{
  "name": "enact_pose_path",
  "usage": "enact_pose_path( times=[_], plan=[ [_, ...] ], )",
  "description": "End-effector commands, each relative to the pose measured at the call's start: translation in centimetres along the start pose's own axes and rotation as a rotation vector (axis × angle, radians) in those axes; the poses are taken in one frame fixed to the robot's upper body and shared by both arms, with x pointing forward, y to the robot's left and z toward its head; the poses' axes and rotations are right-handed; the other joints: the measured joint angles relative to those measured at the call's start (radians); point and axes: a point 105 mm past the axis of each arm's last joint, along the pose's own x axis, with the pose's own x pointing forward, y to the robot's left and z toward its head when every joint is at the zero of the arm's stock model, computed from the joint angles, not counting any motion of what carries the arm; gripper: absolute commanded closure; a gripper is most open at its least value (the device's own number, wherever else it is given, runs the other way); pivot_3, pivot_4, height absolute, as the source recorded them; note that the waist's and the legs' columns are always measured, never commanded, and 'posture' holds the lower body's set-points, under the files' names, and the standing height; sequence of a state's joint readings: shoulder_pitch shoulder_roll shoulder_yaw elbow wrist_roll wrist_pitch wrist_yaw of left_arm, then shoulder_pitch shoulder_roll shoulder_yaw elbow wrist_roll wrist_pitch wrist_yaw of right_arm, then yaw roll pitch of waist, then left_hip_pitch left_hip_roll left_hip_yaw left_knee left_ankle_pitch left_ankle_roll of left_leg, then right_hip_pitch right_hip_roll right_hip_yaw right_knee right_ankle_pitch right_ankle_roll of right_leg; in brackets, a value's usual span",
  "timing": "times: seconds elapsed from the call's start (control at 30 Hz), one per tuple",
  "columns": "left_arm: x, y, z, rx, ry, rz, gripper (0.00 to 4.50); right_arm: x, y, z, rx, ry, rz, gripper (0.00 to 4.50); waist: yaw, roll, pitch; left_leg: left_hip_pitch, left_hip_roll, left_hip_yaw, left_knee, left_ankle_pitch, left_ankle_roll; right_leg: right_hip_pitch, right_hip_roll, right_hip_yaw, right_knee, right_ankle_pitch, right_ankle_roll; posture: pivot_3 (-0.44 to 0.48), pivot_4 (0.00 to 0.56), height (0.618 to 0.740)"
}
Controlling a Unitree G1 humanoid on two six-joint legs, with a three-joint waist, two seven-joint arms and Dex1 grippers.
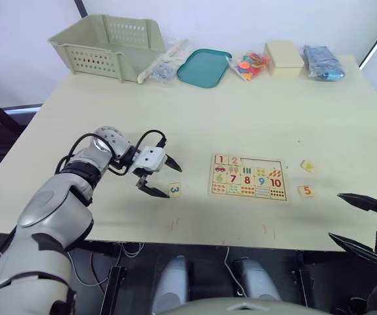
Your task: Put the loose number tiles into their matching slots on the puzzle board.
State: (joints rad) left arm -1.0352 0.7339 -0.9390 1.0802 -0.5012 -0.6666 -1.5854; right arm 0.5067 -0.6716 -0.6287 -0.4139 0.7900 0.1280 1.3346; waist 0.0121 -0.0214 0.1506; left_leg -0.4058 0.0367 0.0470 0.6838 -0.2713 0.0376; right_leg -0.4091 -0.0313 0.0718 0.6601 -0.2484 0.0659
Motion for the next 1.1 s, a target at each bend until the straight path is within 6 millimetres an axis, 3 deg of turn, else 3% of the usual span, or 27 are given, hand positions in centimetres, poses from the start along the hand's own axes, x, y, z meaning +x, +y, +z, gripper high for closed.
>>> enact_pose_path(
  times=[0.03, 0.53, 0.63, 0.7, 1.1],
  plan=[
    [0.63, -0.86, -0.3, 0.003, 0.0, -0.053, 0.03, 0.03, 0.22, 0.72, -0.029, -0.01, 0.008, 0.0, 0.0, 0.0, 0.0, 0.0, 0.0, 0.0, 0.0, 0.0, 0.0, 0.0, 0.0, 0.0, 0.0, 0.0, 0.0, 0.0, 0.15, 0.74],
    [1.14, -1.29, 0.05, 0.012, -0.024, -0.082, 0.03, 0.04, 0.4, 0.56, -0.021, -0.011, 0.005, 0.0, 0.0, 0.0, 0.0, 0.0, 0.0, 0.0, 0.0, 0.0, 0.0, 0.0, 0.0, 0.0, 0.0, 0.0, 0.0, 0.0, 0.15, 0.74],
    [1.1, -1.32, 0.06, 0.012, -0.023, -0.083, 0.87, 0.06, 0.44, 0.53, -0.02, -0.012, 0.003, 0.0, 0.001, 0.0, 0.0, 0.0, 0.0, 0.0, 0.0, 0.0, 0.0, 0.0, 0.0, 0.0, 0.0, 0.0, 0.0, 0.0, 0.15, 0.74],
    [0.99, -1.3, 0.01, 0.014, -0.018, -0.082, 1.83, 0.07, 0.46, 0.51, -0.019, -0.012, 0.002, 0.0, 0.003, 0.0, 0.0, 0.0, 0.0, 0.0, 0.0, 0.0, 0.0, 0.0, 0.0, 0.0, 0.0, 0.0, 0.0, 0.0, 0.15, 0.74],
    [0.59, -1.33, -0.19, 0.009, -0.008, -0.072, 1.83, 0.23, 0.52, 0.25, -0.011, -0.014, 0.002, 0.0, 0.001, 0.0, 0.0, 0.0, 0.0, 0.0, 0.001, 0.0, 0.0, 0.0, 0.0, 0.0, 0.0, 0.0, 0.0, 0.0, 0.15, 0.74]
  ],
)
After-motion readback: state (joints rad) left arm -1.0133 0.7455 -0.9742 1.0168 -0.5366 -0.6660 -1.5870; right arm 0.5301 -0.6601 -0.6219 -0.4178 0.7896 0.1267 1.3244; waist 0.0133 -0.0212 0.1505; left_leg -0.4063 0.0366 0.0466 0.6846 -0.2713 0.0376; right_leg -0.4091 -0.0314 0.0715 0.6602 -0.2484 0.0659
